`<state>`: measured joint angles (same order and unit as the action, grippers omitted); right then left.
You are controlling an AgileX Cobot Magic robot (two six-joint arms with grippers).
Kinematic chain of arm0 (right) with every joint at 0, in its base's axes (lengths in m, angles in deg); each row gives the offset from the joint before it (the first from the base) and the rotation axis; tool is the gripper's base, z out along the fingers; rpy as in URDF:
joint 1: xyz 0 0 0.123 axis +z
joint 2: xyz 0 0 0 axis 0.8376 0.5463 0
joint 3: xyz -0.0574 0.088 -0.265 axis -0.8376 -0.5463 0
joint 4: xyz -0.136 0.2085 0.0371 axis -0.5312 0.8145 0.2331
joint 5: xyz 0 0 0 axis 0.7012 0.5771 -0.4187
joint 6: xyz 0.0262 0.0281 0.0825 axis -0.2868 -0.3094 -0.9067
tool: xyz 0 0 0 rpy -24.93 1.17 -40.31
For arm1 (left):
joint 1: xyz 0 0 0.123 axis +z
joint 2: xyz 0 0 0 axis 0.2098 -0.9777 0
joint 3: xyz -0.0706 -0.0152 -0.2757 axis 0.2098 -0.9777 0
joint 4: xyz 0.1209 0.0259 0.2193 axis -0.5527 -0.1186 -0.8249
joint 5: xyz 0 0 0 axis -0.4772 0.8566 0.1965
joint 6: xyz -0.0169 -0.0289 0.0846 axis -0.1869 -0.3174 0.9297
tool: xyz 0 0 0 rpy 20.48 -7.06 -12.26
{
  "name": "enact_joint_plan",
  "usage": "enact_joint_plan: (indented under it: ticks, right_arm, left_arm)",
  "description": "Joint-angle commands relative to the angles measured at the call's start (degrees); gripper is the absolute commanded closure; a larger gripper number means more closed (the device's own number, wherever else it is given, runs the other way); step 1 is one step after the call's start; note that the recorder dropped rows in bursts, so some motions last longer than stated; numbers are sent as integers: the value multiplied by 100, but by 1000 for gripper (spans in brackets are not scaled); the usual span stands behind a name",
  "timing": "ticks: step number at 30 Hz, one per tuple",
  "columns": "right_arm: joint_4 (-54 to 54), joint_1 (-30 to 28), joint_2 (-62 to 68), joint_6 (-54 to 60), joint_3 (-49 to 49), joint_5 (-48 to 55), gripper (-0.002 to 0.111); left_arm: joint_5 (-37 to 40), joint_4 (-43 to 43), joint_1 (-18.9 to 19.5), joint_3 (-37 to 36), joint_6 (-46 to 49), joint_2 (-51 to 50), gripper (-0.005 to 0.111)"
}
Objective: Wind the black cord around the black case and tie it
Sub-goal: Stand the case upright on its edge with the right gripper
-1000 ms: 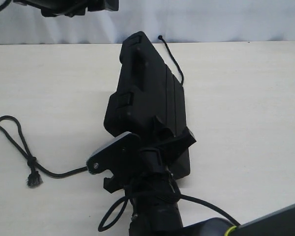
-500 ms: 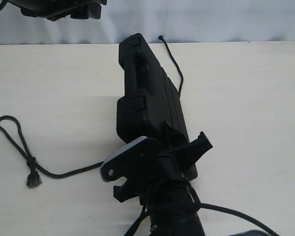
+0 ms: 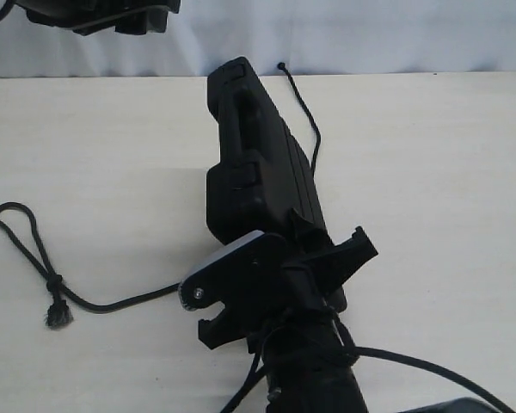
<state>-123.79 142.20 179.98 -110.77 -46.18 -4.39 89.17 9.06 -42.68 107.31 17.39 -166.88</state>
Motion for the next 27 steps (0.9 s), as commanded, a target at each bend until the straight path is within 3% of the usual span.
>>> enact_joint_plan:
  ticks: [1,12,27]
  right_arm:
    - [-166,9,-336,-23,2,247,104]
    - [-166,9,-433,-23,2,247,104]
    - [-166,9,-1096,-23,2,-225,104]
  left_arm:
    - [-9,-46,0,30,-57,25,46]
    - [65,-33,0,30,-57,25,46]
    - [381,-630,0,30,-332,25,46]
